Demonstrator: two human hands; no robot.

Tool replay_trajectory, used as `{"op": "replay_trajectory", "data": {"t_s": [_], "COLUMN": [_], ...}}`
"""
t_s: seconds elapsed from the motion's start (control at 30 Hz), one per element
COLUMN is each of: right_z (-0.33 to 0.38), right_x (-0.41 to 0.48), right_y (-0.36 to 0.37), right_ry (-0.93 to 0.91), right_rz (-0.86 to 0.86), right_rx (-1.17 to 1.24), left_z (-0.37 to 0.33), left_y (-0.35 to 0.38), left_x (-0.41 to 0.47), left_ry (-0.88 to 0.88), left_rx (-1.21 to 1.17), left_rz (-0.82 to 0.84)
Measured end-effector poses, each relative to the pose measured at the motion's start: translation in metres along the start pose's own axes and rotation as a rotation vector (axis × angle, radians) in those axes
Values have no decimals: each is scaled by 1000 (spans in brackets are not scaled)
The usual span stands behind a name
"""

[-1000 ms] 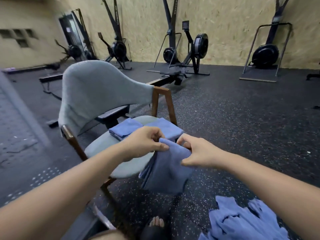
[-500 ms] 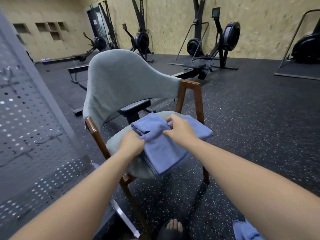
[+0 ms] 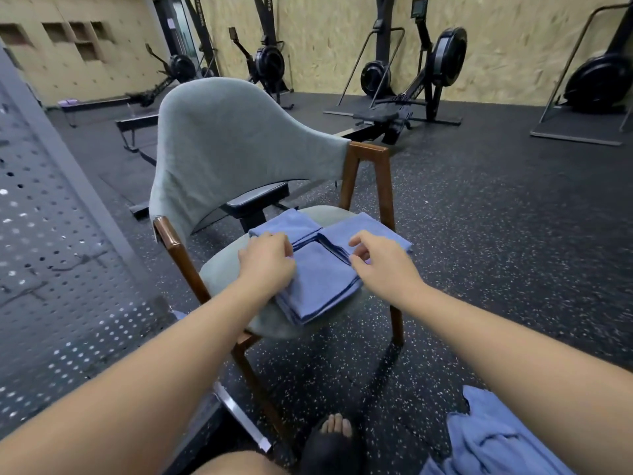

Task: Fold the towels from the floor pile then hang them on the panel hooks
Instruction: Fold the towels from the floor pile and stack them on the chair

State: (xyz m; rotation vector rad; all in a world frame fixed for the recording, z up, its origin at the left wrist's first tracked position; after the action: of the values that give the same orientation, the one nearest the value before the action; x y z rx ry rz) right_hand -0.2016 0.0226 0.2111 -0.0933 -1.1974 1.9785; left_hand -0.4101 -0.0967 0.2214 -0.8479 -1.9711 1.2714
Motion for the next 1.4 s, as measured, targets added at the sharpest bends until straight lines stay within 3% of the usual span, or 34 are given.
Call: {"op": "replay_trajectory", "data": {"t_s": [0.23, 0.4, 0.57, 0.87, 0.97, 1.17, 1.4], "right_z": [-58, -115, -146, -145, -139, -151, -167], "right_x": [-139, -240, -322, -464, -492, -533, -559], "right_y": [-27, -4, 28, 141, 168, 208, 232], "right_ry": [87, 258, 366, 302, 251, 244, 285], "right_rz": [-28, -1, 60, 612, 703, 835, 761], "right_rx": [5, 5, -10, -244, -289, -430, -438], "left_z": [-110, -162, -180, -126, -99, -64, -34], "left_y": [27, 90, 174, 338, 373, 397, 415], "left_x": [-55, -110, -174, -331, -367, -397, -415], "left_ry": [496, 652, 641, 563, 518, 465, 388], "left_rx": [78, 91, 90, 147, 176, 188, 353], "left_rz": [138, 357, 561, 939, 1049, 1034, 1026]}}
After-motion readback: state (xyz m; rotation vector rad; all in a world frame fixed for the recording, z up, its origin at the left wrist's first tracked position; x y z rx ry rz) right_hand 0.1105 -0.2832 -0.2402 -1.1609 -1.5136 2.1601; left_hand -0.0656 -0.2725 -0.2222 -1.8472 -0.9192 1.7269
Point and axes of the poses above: each hand's wrist, its own x-axis towards the middle knuckle, its own y-axis out of the palm, z = x × y, the point moved 4 cm from there along x, towards the middle knuckle
